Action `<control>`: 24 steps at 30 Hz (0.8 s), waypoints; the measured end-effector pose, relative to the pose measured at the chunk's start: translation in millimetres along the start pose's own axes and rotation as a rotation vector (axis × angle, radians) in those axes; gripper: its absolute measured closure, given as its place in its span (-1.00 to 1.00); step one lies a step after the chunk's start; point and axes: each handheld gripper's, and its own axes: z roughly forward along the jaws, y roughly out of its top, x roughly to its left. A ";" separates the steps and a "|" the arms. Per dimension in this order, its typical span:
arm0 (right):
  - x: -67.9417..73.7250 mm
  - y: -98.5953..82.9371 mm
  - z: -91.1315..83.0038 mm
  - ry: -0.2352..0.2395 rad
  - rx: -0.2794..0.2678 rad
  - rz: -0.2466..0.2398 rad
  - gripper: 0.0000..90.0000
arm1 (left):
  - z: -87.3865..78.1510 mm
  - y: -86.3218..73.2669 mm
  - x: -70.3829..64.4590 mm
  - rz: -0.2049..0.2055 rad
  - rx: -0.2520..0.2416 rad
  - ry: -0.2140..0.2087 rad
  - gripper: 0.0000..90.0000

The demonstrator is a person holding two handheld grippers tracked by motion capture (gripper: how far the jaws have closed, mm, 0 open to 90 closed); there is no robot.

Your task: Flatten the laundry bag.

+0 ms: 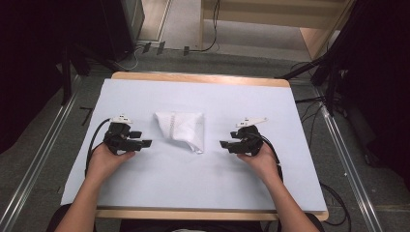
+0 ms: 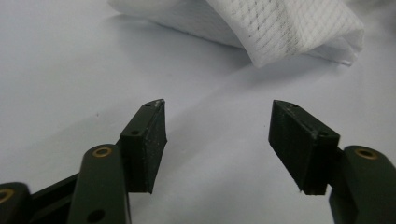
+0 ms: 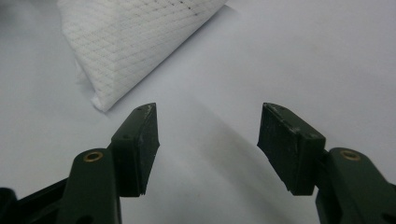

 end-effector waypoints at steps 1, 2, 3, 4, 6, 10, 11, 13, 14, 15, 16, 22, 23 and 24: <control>-0.2 0.0 -0.7 -0.007 -0.003 -0.004 -0.10 | -0.5 0.4 -0.2 0.002 -0.001 -0.004 -0.11; -0.2 0.1 -1.5 -0.012 0.001 -0.007 -0.07 | -0.9 0.5 -0.2 0.003 -0.007 -0.008 -0.13; 0.0 0.2 -1.6 -0.012 0.002 -0.008 -0.06 | -1.1 0.8 0.2 0.001 -0.010 -0.012 -0.14; 0.7 0.2 -1.3 -0.012 0.001 -0.007 -0.06 | -1.1 0.8 0.2 0.001 -0.010 -0.012 -0.18; 2.1 0.1 -0.4 -0.016 0.009 -0.012 -0.04 | -0.9 1.7 2.0 -0.013 -0.017 -0.015 -0.19; 4.4 1.1 -0.6 -0.015 0.011 -0.017 -0.02 | -0.6 2.0 3.2 -0.023 -0.025 -0.023 -0.21; 5.0 1.5 -0.8 -0.014 0.007 -0.013 -0.02 | -0.6 1.8 3.4 -0.019 -0.023 -0.023 -0.21; 6.3 2.8 -0.8 -0.008 0.000 -0.014 -0.01 | -0.8 1.7 3.2 -0.015 -0.018 -0.017 -0.21; 6.3 2.8 -0.8 -0.008 0.000 -0.014 -0.01 | -0.9 1.3 3.2 -0.007 -0.018 -0.016 -0.21; 8.4 4.4 0.0 -0.007 0.001 -0.021 0.00 | -1.4 0.7 2.7 0.000 -0.023 -0.009 -0.21; 8.4 4.4 0.0 -0.007 0.001 -0.021 0.00 | -1.4 0.7 2.7 0.000 -0.023 -0.009 -0.21; 13.2 7.4 4.2 -0.009 0.014 -0.051 0.03 | -3.2 -1.9 3.2 -0.006 -0.022 -0.023 -0.17; 14.4 7.6 4.7 -0.011 0.019 -0.054 0.04 | -3.1 -2.1 3.0 -0.007 -0.021 -0.022 -0.17; 15.4 7.9 5.5 -0.009 0.025 -0.063 0.04 | -3.6 -1.8 3.7 -0.006 -0.021 -0.025 -0.18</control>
